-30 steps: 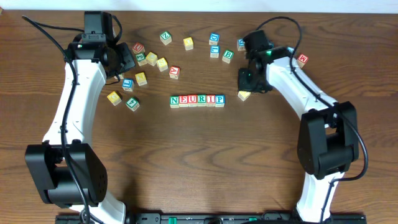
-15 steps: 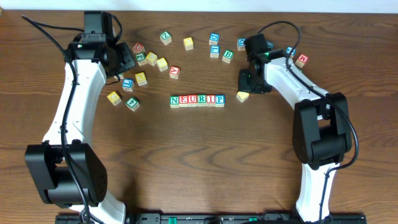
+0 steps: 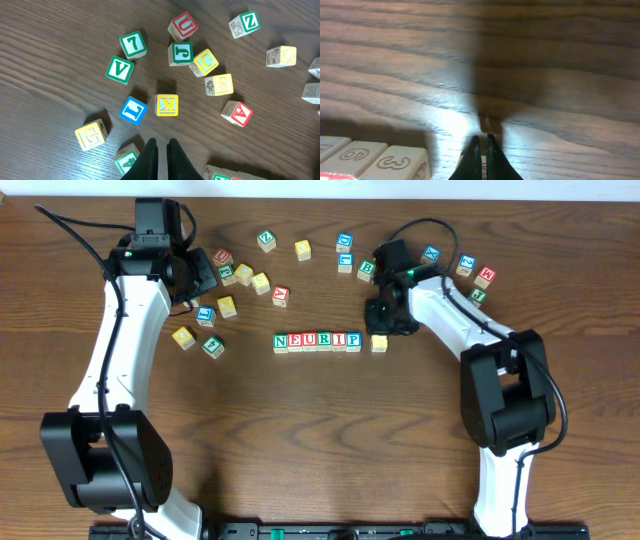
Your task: Spell out NEURIPS
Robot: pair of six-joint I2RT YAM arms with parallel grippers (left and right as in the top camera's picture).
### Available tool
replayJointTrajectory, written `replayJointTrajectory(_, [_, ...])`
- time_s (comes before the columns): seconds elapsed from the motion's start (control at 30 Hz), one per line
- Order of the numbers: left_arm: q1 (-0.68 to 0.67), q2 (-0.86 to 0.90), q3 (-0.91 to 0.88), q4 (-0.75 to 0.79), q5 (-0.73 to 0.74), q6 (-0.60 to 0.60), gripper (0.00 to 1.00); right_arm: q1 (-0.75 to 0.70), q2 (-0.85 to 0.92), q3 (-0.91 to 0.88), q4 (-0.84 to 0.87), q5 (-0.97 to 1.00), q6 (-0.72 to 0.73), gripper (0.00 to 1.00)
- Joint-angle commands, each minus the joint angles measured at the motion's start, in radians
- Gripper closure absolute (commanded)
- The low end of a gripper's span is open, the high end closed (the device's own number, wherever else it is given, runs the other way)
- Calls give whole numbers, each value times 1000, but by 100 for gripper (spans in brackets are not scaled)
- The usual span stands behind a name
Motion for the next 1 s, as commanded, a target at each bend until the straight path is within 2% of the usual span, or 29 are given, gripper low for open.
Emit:
replayJointTrajectory(0.0, [1,9,-8,4,-16,2,91,16,-1,11,1,-9,-18,99])
replayJointTrajectory(0.23, [1,9,-8,4,-16,2,92,-9,-13,52,-14,-5,-18,99])
replayJointTrajectory(0.4, [1,9,-8,4,-16,2,92,-51,-39,106,-106,-8,-5,98])
replayJointTrajectory(0.6, [1,9,-8,4,-16,2,92,-53,-34,81,-209,-6,4,96])
replayJointTrajectory(0.97, [1,9,-8,4,-16,2,92,3,-34,8,-198,-3,5,96])
